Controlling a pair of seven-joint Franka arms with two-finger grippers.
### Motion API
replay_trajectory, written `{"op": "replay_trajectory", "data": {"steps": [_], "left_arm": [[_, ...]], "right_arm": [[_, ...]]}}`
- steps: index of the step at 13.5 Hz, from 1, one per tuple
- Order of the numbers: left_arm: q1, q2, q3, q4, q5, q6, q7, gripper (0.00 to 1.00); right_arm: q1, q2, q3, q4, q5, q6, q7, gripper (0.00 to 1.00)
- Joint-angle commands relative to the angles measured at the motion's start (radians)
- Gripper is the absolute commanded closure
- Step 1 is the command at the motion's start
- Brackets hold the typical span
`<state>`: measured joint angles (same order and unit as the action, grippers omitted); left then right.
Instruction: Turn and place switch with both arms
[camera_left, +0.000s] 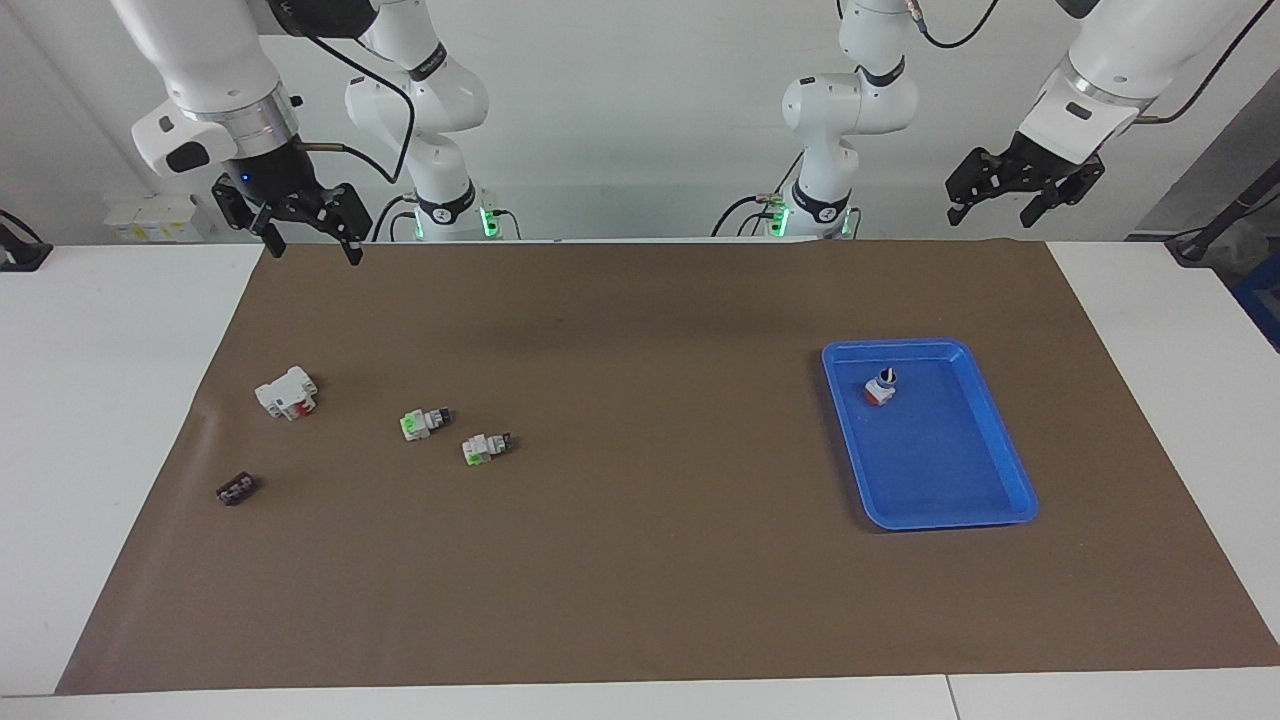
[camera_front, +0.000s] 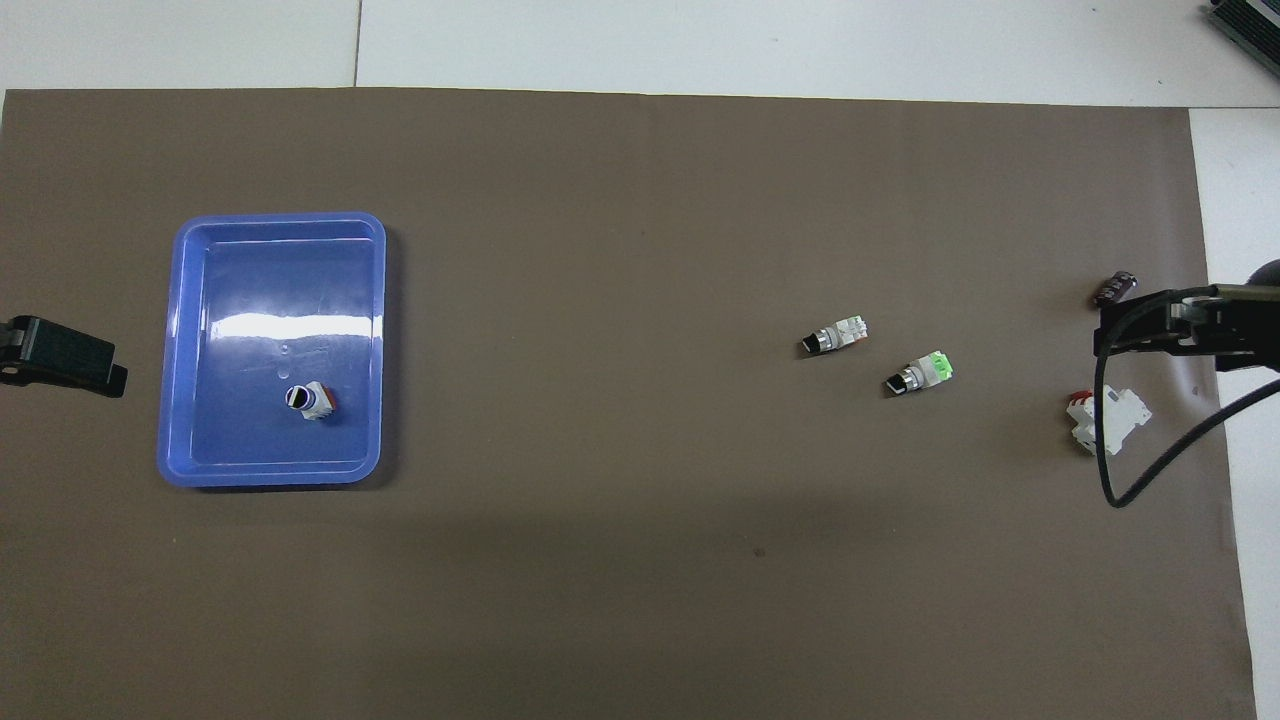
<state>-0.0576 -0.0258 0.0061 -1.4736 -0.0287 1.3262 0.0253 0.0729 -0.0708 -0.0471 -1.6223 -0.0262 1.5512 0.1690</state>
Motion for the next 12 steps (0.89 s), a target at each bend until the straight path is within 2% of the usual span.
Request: {"op": "replay_trajectory", "data": {"steps": [1, 4, 6, 7, 10, 12], "left_arm": [[0.002, -0.031, -0.001, -0.037, 0.018, 0.016, -0.007, 0.0], [0.002, -0.031, -0.001, -0.037, 0.018, 0.016, -0.007, 0.0], [0.002, -0.031, -0.001, -0.037, 0.018, 0.016, -0.007, 0.0], [0.002, -0.031, -0.001, -0.037, 0.018, 0.016, -0.007, 0.0], [0.004, -0.032, -0.001, -0.039, 0.018, 0.008, -0.008, 0.0], [0.001, -0.031, -0.003, -0.04, 0.018, 0.011, -0.01, 0.0]], "right_arm": [[-0.001, -0.038, 0.0, -0.057, -0.001, 0.026, 0.03, 0.0], [-0.007, -0.081, 0.0, -0.251, 0.0, 0.279, 0.327, 0.0], [-0.008, -0.086, 0.001, -0.362, 0.0, 0.448, 0.53, 0.0], [-0.002, -0.073, 0.001, -0.396, 0.0, 0.492, 0.611, 0.0], [0.007, 0.067, 0.004, -0.428, 0.0, 0.596, 0.931, 0.0], [0.004, 0.129, 0.004, -0.461, 0.017, 0.638, 1.056, 0.0]]}}
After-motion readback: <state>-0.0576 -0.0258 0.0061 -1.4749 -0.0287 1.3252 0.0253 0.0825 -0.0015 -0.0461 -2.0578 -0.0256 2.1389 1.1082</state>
